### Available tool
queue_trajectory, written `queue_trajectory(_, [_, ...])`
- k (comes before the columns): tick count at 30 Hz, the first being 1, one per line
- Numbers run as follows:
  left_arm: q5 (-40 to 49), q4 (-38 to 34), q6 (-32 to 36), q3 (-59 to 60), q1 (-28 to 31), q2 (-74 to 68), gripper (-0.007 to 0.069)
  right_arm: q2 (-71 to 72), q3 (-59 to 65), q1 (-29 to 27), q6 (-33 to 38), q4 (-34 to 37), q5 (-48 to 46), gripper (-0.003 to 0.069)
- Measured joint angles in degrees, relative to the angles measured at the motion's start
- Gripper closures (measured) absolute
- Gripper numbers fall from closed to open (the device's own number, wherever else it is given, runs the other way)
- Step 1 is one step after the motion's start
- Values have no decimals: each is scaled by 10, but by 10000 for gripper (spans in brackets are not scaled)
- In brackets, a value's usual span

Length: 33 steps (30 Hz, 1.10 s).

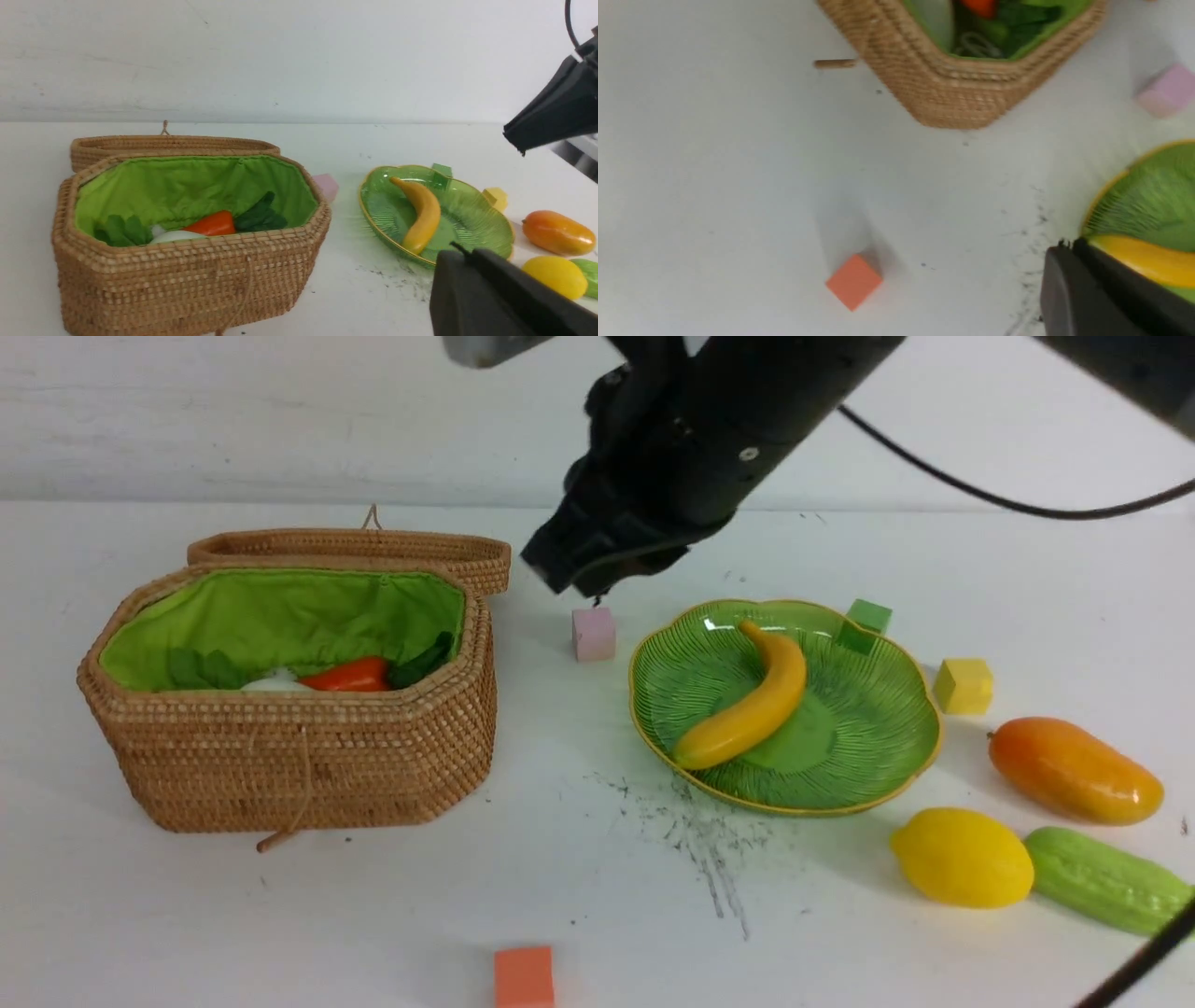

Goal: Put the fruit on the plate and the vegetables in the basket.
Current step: Use the right arm to grab a lemon and put it into the right plate

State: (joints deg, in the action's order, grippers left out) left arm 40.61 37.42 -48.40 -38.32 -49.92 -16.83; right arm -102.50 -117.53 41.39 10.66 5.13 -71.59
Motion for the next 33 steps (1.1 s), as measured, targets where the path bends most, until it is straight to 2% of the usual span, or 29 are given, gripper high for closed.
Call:
queue_trajectory(3, [-18, -47, 27, 0, 0, 0, 620, 42, 30, 0, -45, -55, -1, 676])
queue_trajectory(9, [-31, -129, 89, 0, 0, 0, 620, 147, 149, -14, -78, -117, -1, 676])
queue_trajectory(12, [-31, -174, 128, 0, 0, 0, 620, 198, 226, -50, -99, -121, -1, 676])
queue_trajectory(15, [-31, -229, 180, 0, 0, 0, 620, 247, 326, -112, -113, -114, -1, 675])
queue_trajectory(23, [-31, -330, 285, 0, 0, 0, 618, 289, 508, -254, -114, -51, 14, 645])
queue_trajectory(25, [-31, -342, 297, 0, 0, 0, 618, 288, 544, -287, -87, -25, 61, 599])
queue_trajectory(28, [-31, -347, 301, 0, 0, 0, 618, 281, 571, -308, -9, 0, 116, 515])
queue_trajectory(31, [-31, -349, 302, 0, 0, 0, 618, 254, 580, -312, 100, 18, 170, 355])
queue_trajectory(33, [-31, -349, 302, 0, 0, 0, 618, 228, 580, -312, 179, 37, 210, 207])
